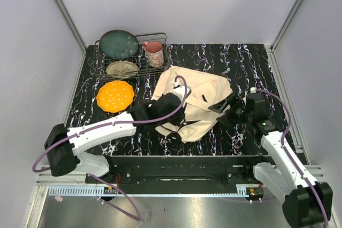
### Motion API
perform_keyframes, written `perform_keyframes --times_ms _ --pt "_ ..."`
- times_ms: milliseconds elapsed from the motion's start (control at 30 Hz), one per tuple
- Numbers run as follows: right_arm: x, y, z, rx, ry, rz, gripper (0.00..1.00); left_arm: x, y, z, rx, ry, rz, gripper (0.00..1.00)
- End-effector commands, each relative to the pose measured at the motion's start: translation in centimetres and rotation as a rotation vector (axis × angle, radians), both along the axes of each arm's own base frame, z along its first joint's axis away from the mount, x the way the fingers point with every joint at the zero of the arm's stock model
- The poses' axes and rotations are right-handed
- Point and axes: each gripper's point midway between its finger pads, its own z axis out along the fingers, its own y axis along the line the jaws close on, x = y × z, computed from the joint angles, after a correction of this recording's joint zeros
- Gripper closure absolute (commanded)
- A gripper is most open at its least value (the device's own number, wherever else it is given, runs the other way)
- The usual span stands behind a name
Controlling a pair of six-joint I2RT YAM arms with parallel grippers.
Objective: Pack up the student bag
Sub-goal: Zip the student bag at the center of the board.
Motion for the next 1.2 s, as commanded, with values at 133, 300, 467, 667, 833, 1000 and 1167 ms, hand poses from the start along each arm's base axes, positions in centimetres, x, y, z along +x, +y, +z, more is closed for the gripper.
perform_keyframes --times_ms 133,300,467,667,833,1000,1167 --pt "-6.9 1.9 3.3 0.205 0.114 0.116 0.18 2.9 -4.5 6.8 -0.109 -0.156 -0.078 1.00" --pt "-8.0 2.6 4.0 0.318 0.121 0.116 0.17 2.6 -4.9 7.0 -0.128 -0.155 -0.098 1.00" --pt "-6.8 3.2 2.9 0.414 0.184 0.077 0.18 2.0 -5.5 6.9 -0.161 -0.128 -0.122 1.00" --pt "-3.9 3.7 3.6 0.429 0.133 0.053 0.18 1.4 -5.6 6.4 -0.170 -0.105 -0.144 1.00" --pt "-2.0 4.5 2.8 0.413 0.138 0.028 0.17 1.1 -5.7 5.6 -0.180 -0.082 -0.140 1.00" --pt "-1.3 5.9 2.0 0.421 0.151 0.036 0.18 1.0 -5.9 5.6 -0.190 -0.076 -0.143 1.00" --pt "-0.8 6.7 1.7 0.438 0.156 0.033 0.31 1.0 -6.2 5.7 -0.189 -0.082 -0.157 1.00"
